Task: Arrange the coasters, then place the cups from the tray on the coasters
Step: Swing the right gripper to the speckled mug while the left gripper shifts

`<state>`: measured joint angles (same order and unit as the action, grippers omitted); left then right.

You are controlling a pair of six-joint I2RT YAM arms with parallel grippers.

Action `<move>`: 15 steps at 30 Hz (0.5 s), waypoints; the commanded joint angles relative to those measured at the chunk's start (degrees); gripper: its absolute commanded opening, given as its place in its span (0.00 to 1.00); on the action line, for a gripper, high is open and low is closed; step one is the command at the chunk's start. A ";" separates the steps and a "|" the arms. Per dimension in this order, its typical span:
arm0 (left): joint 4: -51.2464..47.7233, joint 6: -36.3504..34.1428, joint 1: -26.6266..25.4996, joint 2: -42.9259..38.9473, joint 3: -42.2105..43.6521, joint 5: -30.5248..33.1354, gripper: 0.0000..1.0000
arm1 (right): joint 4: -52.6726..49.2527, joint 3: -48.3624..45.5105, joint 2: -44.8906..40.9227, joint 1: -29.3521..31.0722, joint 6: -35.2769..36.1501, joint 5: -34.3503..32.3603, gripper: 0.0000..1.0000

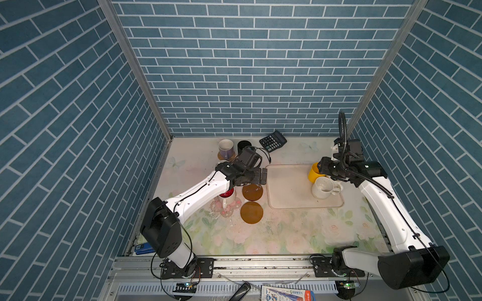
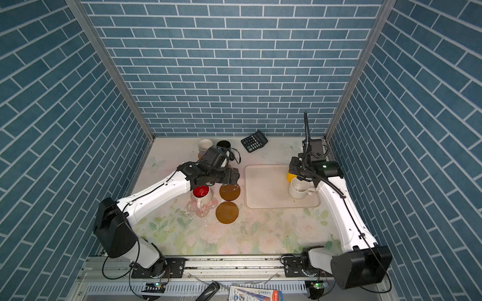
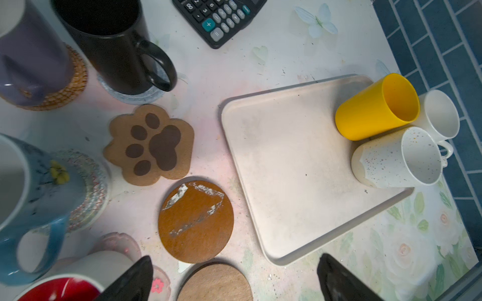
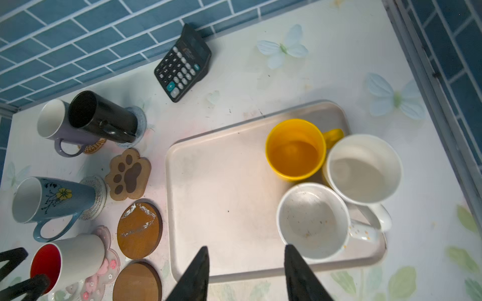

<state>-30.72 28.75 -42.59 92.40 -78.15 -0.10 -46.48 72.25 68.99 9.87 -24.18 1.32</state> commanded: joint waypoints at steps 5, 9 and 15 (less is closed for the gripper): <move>3.76 1.11 -3.50 4.95 -2.71 -0.84 0.99 | -1.20 -13.90 -7.60 -13.31 -6.64 6.31 0.38; 4.86 1.47 -4.22 6.67 -2.80 -1.48 0.99 | 0.38 -18.41 -8.14 -18.50 -6.88 9.03 0.34; 6.22 2.07 -4.60 7.78 -1.86 -1.97 0.99 | 3.38 -21.32 -5.93 -20.80 -7.31 7.64 0.38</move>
<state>-25.91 30.20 -46.70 99.68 -79.61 -1.61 -45.58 52.66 62.17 -10.31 -29.61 8.40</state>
